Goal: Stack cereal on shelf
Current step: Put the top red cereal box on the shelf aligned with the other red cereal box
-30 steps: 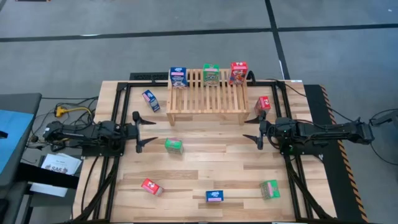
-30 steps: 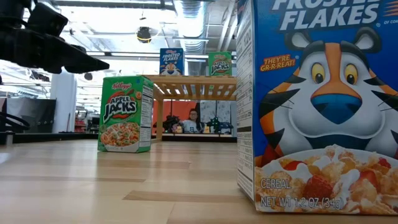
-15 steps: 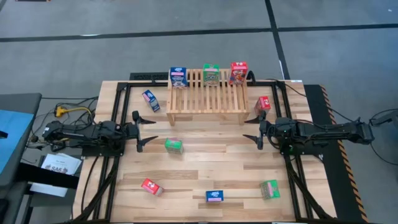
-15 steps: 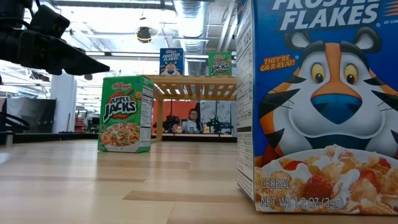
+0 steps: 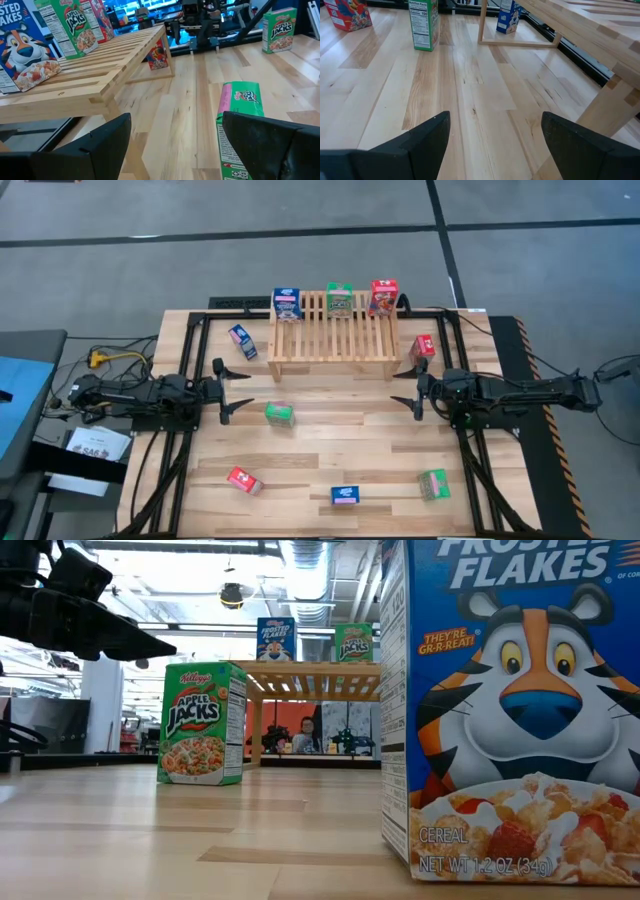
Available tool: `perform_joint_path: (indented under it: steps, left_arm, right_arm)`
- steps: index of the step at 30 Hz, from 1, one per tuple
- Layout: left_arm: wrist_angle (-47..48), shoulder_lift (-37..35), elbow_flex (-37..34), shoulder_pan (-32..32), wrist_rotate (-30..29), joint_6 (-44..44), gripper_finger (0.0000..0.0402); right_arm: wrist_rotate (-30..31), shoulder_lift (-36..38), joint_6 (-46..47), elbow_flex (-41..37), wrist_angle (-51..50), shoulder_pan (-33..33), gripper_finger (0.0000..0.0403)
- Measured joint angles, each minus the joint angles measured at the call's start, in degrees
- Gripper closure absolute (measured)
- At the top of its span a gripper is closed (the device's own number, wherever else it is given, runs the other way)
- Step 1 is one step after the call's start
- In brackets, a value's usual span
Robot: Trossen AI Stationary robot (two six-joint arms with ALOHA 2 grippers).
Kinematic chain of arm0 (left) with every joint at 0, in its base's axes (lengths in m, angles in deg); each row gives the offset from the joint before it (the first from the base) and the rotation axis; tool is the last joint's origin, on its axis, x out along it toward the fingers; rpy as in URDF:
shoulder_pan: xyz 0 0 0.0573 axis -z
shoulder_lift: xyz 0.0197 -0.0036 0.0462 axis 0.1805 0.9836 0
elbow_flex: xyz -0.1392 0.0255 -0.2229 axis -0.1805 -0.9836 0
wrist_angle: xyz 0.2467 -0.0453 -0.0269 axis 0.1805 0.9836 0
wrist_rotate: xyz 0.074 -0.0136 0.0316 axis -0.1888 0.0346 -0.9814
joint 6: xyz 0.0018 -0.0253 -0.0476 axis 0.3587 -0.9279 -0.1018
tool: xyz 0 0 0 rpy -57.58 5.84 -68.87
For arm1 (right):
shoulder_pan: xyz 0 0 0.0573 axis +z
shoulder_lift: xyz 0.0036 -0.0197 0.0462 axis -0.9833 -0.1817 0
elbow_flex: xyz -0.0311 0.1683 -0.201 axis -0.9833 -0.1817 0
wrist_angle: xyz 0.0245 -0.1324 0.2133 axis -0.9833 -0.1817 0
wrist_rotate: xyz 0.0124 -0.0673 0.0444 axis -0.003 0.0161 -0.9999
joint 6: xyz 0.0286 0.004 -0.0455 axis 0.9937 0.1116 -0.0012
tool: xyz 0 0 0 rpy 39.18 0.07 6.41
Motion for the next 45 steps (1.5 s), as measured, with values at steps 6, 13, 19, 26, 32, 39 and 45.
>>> perform_joint_path:
  steps: [6, 13, 19, 26, 32, 39, 45]
  left_arm:
    - [0.02, 0.0, 0.0, 0.0, 0.05, -0.05, 0.0097]
    - [0.04, 0.0, 0.0, 0.0, 0.11, -0.01, 0.0097]
    - [0.04, 0.0, 0.0, 0.0, 0.11, -0.04, 0.0097]
    - [0.04, 0.0, 0.0, 0.0, 0.09, -0.03, 0.0097]
    - [0.04, 0.0, 0.0, 0.0, 0.09, -0.02, 0.0097]
    - [0.04, 0.02, 0.0, 0.0, 0.07, -0.06, 0.0097]
    - [0.04, 0.02, 0.0, 0.0, 0.06, -0.03, 0.0097]
  right_arm:
    - [0.02, 0.0, 0.0, -0.02, 0.0, 0.0, 0.0065]
    - [0.0, 0.0, 1.11, -0.01, 0.14, -0.01, 0.0065]
    - [0.0, 0.0, 11.58, 0.37, 1.01, 0.0, 0.0065]
    - [-0.12, 0.02, 16.9, 5.63, 1.47, 0.2, 0.0065]
    - [-0.09, 0.0, 11.79, 13.65, 1.52, 1.49, 0.0065]
    - [1.3, 0.0, 3.39, 23.5, -0.21, 0.94, 0.0065]
    - [12.74, -0.03, 3.37, 33.24, -11.06, -1.26, 0.0065]
